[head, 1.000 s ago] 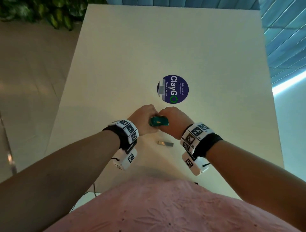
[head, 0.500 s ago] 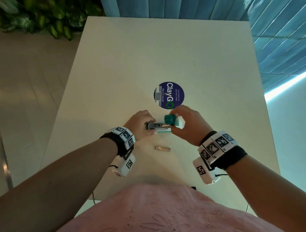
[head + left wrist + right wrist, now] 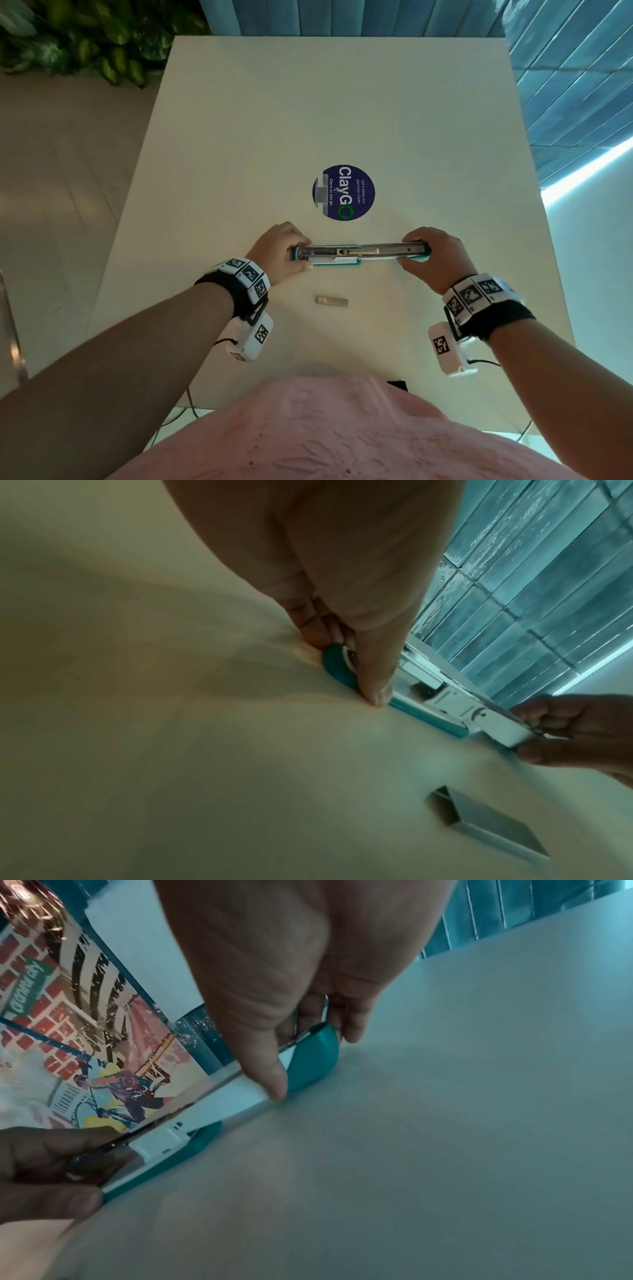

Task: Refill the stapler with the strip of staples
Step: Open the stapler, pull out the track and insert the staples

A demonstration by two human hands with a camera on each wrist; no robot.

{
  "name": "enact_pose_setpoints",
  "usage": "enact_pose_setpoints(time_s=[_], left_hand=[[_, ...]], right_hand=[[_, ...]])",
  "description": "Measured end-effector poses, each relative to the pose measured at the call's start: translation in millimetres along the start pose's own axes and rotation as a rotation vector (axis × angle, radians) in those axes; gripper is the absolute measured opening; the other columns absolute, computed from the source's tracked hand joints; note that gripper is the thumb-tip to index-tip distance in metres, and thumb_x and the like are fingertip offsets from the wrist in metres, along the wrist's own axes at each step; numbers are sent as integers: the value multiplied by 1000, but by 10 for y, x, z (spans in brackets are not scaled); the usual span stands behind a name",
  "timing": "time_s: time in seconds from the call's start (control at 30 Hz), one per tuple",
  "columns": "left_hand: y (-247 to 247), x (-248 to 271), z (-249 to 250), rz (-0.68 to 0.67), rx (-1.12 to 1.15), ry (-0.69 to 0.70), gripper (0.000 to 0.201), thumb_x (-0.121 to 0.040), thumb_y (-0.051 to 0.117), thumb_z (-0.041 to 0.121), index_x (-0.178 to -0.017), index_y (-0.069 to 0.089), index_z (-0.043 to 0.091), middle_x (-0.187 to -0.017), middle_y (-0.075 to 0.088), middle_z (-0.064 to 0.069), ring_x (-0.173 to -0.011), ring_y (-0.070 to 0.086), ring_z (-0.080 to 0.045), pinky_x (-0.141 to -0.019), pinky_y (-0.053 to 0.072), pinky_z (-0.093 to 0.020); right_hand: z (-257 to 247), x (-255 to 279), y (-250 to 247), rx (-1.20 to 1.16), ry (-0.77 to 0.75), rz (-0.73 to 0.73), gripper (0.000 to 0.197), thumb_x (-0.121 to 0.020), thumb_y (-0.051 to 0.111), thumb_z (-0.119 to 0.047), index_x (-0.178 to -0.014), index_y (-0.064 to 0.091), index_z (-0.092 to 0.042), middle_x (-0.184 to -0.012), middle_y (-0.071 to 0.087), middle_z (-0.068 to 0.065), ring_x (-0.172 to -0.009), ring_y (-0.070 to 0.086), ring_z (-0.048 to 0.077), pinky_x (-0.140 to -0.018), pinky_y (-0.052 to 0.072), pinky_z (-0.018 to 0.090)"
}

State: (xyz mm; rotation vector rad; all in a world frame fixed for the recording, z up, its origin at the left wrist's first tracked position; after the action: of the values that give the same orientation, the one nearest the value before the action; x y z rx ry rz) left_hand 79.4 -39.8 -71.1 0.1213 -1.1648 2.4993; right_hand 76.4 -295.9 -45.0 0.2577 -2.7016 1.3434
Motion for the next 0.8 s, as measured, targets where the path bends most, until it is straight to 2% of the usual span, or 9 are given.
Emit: enact_pose_setpoints(time_s=[0.07, 0.13, 0.2, 0.3, 0.43, 0.53, 0.63, 0.67, 0.8], left_hand=[[-10, 4, -2, 7, 9, -10, 38, -68, 78, 20, -103, 66, 15, -97, 58, -6, -91, 53, -21, -81, 42, -31], [-14, 8, -7, 13, 22, -16, 38, -67, 78, 19, -103, 66, 15, -97, 59, -6, -90, 54, -20, -80, 41, -28], [-17, 13, -21, 24, 37, -21, 37, -66, 78, 18, -102, 66, 16, -96, 58, -5, -89, 55, -19, -77, 40, -20], [-24, 30, -54, 41, 52, -32, 39, -65, 79, 18, -102, 66, 16, -94, 55, 0, -86, 56, -18, -70, 35, -4], [-60, 52, -57, 64, 71, -12, 40, -64, 79, 13, -102, 66, 13, -95, 56, -4, -84, 58, -17, -70, 35, 3], [-51, 48, -44, 47, 45, 3, 38, -66, 77, 15, -102, 66, 14, -96, 57, -5, -85, 57, -17, -74, 37, -3], [-39, 41, -21, 16, 19, 8, 37, -67, 77, 17, -102, 65, 15, -96, 57, -6, -87, 56, -19, -79, 45, -25], [-34, 38, -16, 7, 8, 11, 37, -67, 76, 18, -102, 65, 16, -96, 57, -6, -88, 55, -20, -79, 45, -28], [-15, 36, 12, -16, -13, 15, 42, -67, 76, 20, -106, 62, 15, -97, 54, -4, -91, 50, -17, -85, 45, -33]], right_hand=[[77, -5, 103, 42, 5, -19, 23, -73, 73, -17, -95, 66, -14, -92, 70, 7, -91, 55, 26, -77, 35, 26], [115, -7, 147, 47, 2, -22, 25, -74, 73, -18, -98, 65, -15, -93, 67, 6, -94, 50, 25, -78, 33, 26], [126, -1, 138, 40, -3, -12, 27, -74, 74, -18, -99, 65, -16, -93, 62, 4, -92, 44, 20, -79, 32, 26], [134, -1, 130, 63, -2, -23, 28, -74, 73, -20, -100, 64, -17, -90, 55, -2, -90, 39, 16, -79, 32, 27], [118, -13, 131, 93, -1, -41, 29, -75, 73, -21, -101, 63, -16, -90, 55, -1, -89, 41, 17, -77, 34, 28], [119, -10, 135, 101, 7, -45, 28, -75, 73, -21, -101, 63, -17, -90, 55, -1, -89, 41, 17, -77, 34, 28], [127, -8, 136, 92, 13, -38, 29, -74, 73, -20, -102, 64, -17, -94, 60, 3, -88, 41, 16, -77, 33, 27], [128, -7, 138, 89, 14, -33, 29, -74, 73, -20, -102, 64, -17, -95, 61, 4, -88, 42, 17, -78, 33, 27], [120, 2, 144, 67, 13, -5, 29, -74, 73, -18, -101, 64, -16, -96, 62, 6, -88, 44, 17, -78, 33, 27]])
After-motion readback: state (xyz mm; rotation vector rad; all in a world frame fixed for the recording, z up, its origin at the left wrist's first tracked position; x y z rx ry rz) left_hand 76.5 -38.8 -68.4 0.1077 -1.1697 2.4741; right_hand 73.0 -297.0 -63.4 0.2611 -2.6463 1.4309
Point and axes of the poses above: each hand's wrist, its own x-axis away from the middle knuckle, its own y-axis out of the palm, z = x × y, the point moved 9 cm from there along -x, towards the middle knuckle
